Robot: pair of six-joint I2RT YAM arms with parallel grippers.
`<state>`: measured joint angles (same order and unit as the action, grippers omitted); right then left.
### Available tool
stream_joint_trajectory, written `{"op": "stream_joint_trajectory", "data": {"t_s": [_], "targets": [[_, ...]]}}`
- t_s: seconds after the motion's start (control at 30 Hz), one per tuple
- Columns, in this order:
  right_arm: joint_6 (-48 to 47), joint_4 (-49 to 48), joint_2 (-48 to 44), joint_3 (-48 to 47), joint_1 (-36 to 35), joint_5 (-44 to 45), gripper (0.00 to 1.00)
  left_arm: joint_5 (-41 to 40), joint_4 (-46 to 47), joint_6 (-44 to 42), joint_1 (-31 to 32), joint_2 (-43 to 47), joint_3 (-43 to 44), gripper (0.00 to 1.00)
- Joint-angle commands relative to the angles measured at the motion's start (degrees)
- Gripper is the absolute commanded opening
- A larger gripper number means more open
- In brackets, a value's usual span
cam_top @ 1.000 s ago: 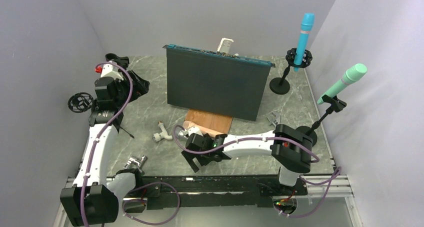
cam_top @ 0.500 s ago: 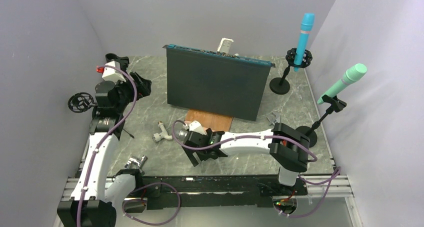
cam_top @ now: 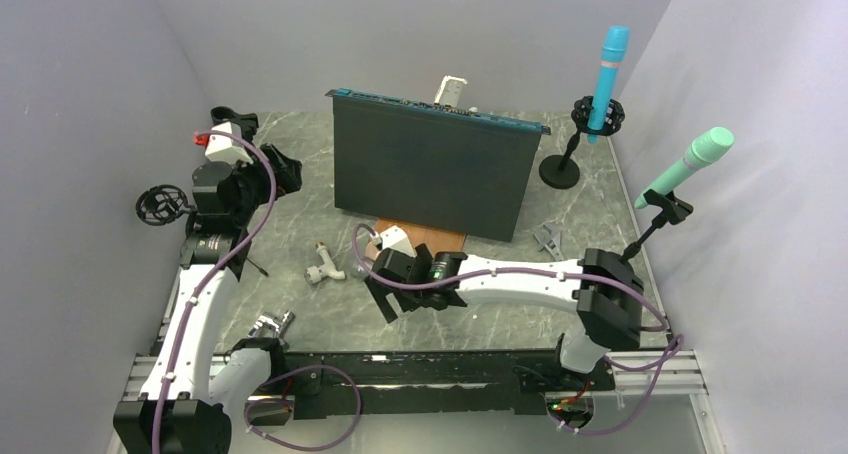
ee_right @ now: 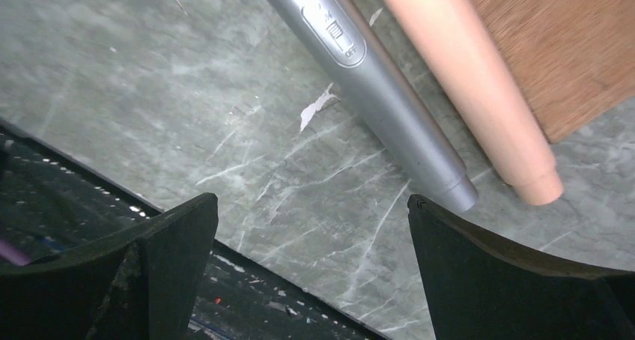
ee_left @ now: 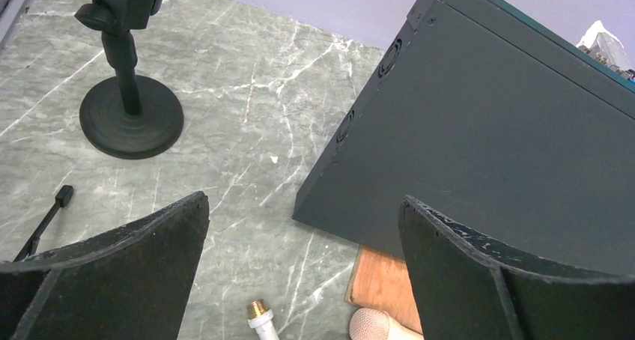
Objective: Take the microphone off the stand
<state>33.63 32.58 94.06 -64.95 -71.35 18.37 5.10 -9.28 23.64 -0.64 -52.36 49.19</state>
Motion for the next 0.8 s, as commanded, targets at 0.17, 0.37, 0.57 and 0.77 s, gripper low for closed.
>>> {"op": "stream_joint_trajectory", "data": {"t_s": [0.17,0.37,0.57,0.77], "targets": [[-1.55,10.23,-10.93,-8.46,0.14,12.53,1.0,2.81,3.8,-2.34,2.3,2.08,-0.15,0.99],[-6.62,17.25,-16.8,-15.4,4.85,21.66,1.0,6.02,4.09,-2.41,2.61,2.01,0.22,0.99],[-12.18,18.1,-23.12,-20.16,16.05,22.12,1.0,9.17,4.95,-1.63,2.76,1.42,0.3,0.99],[-20.86,14.02,-24.73,-25.93,26.36,26.8,1.0,12.49,5.92,-1.52,3.71,0.27,0.13,0.99]]}}
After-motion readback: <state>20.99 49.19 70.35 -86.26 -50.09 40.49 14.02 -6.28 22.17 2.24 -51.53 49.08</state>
